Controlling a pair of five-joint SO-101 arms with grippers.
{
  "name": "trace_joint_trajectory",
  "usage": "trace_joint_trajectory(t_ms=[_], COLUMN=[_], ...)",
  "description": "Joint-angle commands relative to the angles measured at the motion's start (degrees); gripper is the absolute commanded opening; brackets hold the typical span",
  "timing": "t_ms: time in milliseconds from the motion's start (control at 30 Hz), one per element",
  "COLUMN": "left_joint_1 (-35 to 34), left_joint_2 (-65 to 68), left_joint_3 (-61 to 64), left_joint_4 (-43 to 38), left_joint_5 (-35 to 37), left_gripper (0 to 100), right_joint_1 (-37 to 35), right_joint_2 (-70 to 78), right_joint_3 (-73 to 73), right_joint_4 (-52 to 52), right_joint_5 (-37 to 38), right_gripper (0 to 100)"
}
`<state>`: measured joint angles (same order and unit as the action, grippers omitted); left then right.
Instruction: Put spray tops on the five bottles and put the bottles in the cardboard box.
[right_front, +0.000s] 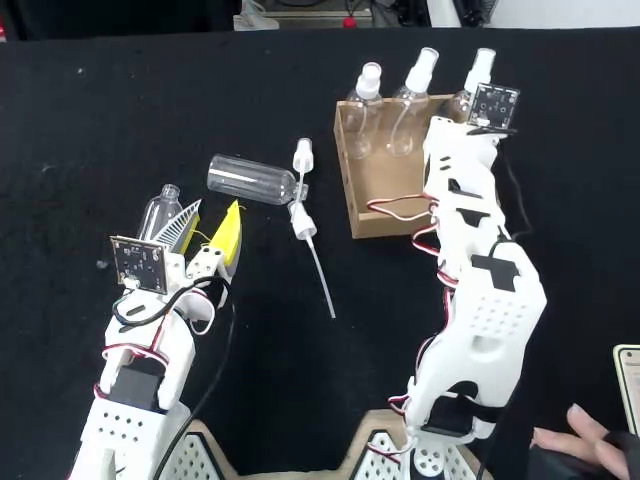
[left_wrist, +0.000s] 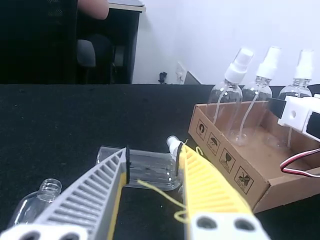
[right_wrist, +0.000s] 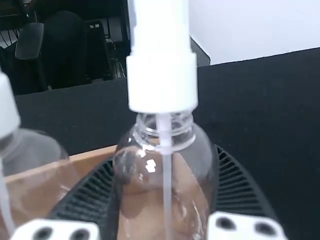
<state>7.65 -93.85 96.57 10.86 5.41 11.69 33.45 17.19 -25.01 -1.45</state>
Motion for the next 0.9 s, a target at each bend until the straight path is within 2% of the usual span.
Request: trace_joint_trajectory(t_ms=[0,400,567,867], left_joint_1=[0.3,0.4,0.6,0.3], left_joint_2=[-0.5,-0.5,-0.5,-0.5], left_joint_3=[1.3,1.3,1.3,1.3], left_joint_4=[-0.7,-0.5,-0.6,-0.9], left_joint_5=[-0.7,-0.7,-0.7,-0.7], left_gripper=[17,17,17,17], right_joint_1=[0.8,0.8,0.3,0.7], right_joint_2=[-4.9,-4.6,-4.3,1.1], right_joint_3=[-0.7,-2.4,-3.6,-9.5], right_joint_4=[-1.4,-1.0,-1.3,-1.3], right_joint_5=[0.5,0.7,4.5,4.6], right_gripper=[19.0,18.8,18.8,18.8])
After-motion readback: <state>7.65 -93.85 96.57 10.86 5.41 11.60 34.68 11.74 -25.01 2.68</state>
